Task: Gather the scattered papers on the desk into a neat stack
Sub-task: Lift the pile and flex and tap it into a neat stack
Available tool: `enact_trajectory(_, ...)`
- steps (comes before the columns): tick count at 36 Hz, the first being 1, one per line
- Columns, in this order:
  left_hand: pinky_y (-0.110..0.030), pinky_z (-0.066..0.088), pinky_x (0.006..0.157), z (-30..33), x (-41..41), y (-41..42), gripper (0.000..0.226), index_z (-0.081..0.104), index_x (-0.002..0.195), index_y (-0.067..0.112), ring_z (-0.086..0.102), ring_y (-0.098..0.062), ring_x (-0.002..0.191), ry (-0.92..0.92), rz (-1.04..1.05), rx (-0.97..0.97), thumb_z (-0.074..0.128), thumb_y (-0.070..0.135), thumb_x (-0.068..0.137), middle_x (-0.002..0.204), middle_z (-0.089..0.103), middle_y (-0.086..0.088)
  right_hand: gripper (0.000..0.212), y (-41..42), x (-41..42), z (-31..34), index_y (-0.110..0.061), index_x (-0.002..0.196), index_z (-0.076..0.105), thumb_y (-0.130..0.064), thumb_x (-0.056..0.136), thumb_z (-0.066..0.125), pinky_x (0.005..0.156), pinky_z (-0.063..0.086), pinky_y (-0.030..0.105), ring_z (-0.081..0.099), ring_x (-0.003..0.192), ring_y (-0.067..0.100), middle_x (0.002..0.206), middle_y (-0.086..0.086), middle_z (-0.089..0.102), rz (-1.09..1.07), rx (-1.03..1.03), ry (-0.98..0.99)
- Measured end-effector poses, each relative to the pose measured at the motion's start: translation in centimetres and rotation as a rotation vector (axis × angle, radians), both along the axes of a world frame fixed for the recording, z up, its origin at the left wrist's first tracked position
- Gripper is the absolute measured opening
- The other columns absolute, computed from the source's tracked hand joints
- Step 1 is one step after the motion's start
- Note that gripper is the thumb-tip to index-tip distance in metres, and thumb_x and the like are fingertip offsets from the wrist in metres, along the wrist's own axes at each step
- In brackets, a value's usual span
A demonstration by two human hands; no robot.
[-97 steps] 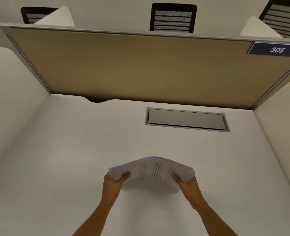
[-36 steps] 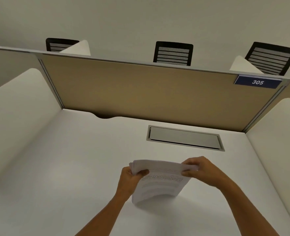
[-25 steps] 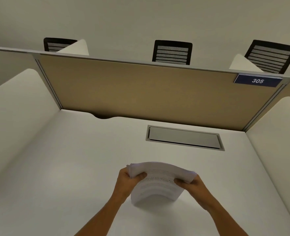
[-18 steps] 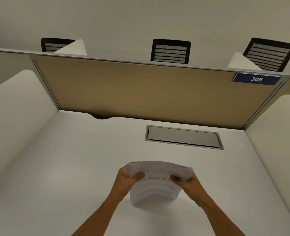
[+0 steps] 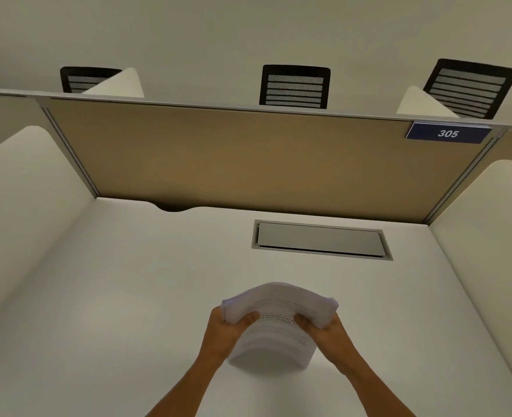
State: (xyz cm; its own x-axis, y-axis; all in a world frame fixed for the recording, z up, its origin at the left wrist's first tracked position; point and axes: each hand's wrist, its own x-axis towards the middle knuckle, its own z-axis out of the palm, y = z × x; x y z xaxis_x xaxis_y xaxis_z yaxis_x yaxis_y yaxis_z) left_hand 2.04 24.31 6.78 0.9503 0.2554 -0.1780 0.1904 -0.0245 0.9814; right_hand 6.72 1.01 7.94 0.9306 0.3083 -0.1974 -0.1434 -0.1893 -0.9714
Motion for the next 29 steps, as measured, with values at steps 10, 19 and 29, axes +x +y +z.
enact_trajectory(10, -0.040, 0.062, 0.077, -1.4, -0.5, 0.1, 0.051, 0.070, 0.109, 0.020, 0.073, -0.019, 0.089, 0.093, 0.036, -0.002, 0.083, 0.042, 0.066, 0.095, 0.077, -0.002, 0.031, -0.1, 0.0, -1.8, -0.043, 0.112, 0.068, -0.037, 0.083, 0.075, 0.079, 0.060, 0.026, 0.070, 0.102, 0.009, 0.108, -0.009, 0.074, 0.036, -0.020, 0.039)
enact_trajectory(19, -0.035, 0.062, 0.070, -0.7, -1.0, 0.2, 0.040, 0.071, 0.107, 0.027, 0.073, -0.019, 0.089, 0.058, 0.043, -0.040, 0.081, 0.036, 0.069, 0.096, 0.077, -0.001, 0.034, -0.2, 0.6, -1.1, -0.048, 0.115, 0.066, -0.047, 0.082, 0.072, 0.079, 0.061, 0.025, 0.069, 0.102, 0.007, 0.108, -0.013, 0.073, 0.029, -0.026, 0.017)
enact_trajectory(29, -0.025, 0.060, 0.063, -0.4, -1.2, -0.4, 0.018, 0.074, 0.096, 0.036, 0.074, -0.015, 0.086, 0.074, -0.016, 0.000, 0.073, 0.035, 0.078, 0.093, 0.077, 0.003, 0.029, 0.0, 0.5, -1.7, -0.046, 0.111, 0.068, -0.054, 0.083, 0.067, 0.080, 0.063, 0.033, 0.072, 0.099, 0.011, 0.105, -0.011, 0.075, 0.026, -0.052, 0.033)
